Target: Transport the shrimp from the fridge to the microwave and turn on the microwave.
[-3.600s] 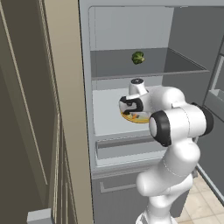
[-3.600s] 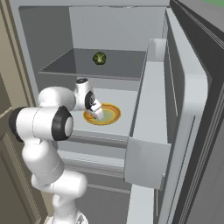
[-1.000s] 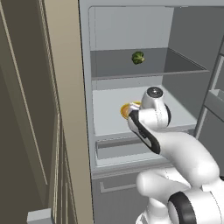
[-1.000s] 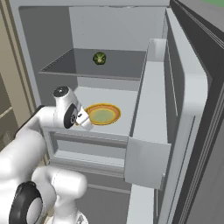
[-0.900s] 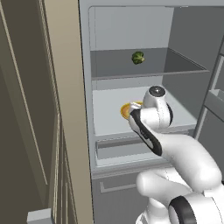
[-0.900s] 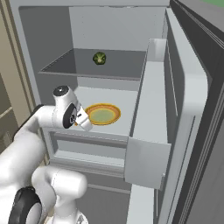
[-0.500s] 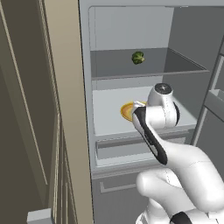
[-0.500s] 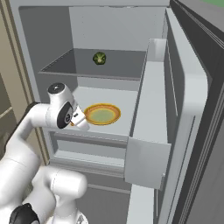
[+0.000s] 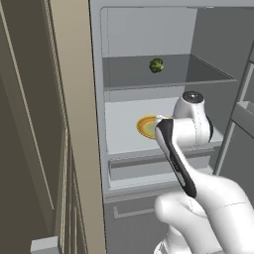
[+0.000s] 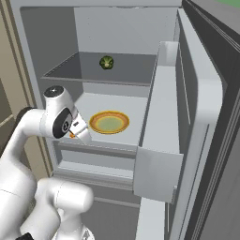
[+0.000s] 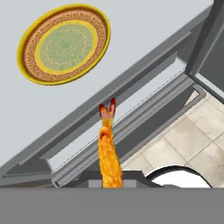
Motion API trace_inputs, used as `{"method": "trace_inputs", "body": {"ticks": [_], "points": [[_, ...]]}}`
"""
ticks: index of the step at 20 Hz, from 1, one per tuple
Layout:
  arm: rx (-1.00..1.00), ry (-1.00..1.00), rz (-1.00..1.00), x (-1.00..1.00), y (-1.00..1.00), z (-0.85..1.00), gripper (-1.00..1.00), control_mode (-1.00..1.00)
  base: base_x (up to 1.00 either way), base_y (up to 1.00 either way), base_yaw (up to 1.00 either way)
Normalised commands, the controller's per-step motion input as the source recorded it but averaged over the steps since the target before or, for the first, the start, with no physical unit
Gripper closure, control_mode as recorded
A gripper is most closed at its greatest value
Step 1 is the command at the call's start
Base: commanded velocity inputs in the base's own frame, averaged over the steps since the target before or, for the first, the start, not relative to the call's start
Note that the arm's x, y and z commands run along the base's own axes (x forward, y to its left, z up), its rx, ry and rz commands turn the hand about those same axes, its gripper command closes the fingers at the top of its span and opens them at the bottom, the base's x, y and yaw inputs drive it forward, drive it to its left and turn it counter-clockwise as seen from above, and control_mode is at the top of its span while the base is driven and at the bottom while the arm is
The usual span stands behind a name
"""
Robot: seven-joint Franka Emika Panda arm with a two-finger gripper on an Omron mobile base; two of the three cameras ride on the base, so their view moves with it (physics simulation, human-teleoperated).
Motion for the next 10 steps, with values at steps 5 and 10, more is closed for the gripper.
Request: {"method": "trace_inputs", "body": {"ticks": [5,10], "points": [[0.05,0.13,0.05,-0.33,0.0,0.17,1.0,-1.0,0.0,0.0,0.0],[0.0,0.04,0.05,-0.31,0.0,0.09,1.0,-1.0,0.0,0.0,0.0]]}}
